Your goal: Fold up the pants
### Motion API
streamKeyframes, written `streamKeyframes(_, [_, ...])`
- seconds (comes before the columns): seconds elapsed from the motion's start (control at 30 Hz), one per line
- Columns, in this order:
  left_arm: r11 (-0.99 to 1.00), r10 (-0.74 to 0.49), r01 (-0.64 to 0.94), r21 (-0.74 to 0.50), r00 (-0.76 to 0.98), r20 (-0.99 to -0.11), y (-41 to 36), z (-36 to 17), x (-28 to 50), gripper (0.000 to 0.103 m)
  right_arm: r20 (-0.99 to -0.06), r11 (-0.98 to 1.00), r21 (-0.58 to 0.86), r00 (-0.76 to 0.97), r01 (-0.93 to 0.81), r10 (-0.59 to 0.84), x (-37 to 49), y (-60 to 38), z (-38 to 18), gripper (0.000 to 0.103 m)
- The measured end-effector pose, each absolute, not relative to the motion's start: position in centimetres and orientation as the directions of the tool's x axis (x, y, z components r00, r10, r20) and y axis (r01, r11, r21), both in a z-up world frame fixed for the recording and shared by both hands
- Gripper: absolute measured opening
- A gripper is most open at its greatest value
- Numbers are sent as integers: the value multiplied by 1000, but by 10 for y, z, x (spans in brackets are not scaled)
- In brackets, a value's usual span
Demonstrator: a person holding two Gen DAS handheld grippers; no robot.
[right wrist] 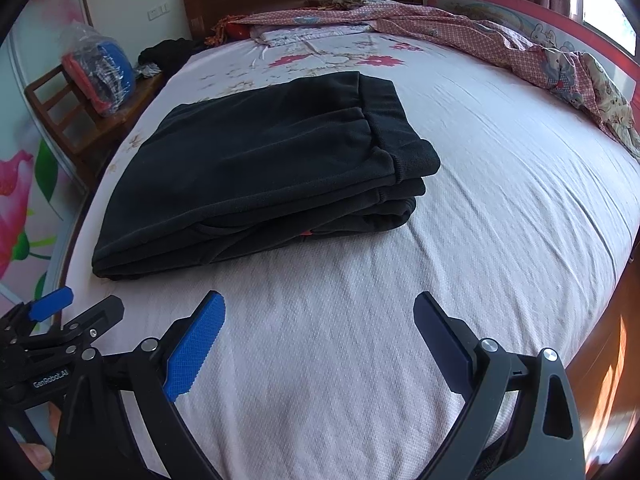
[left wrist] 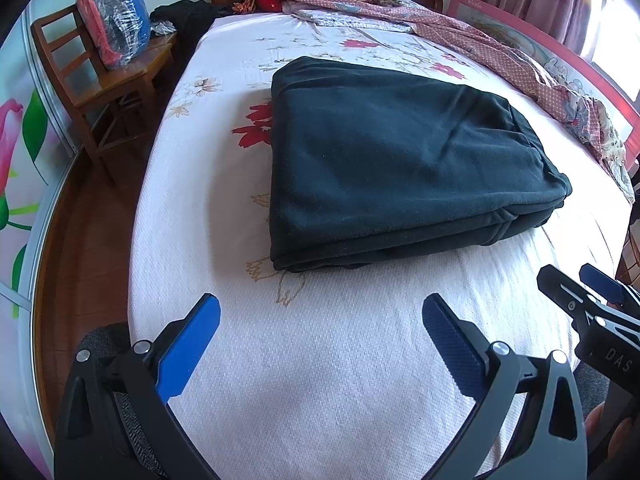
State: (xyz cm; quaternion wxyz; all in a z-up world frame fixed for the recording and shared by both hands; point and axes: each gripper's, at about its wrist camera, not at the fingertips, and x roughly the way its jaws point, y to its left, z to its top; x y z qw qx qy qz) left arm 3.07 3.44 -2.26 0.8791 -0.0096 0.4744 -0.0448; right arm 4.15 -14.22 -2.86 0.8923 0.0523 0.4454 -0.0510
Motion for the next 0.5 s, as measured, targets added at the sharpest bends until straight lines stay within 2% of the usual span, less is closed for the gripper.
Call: streamKeyframes(0.5, [996,-80,76,-46,549,-832,33,-22,30,101,-805,989,55,592,140,-38,41,-142,-31,95])
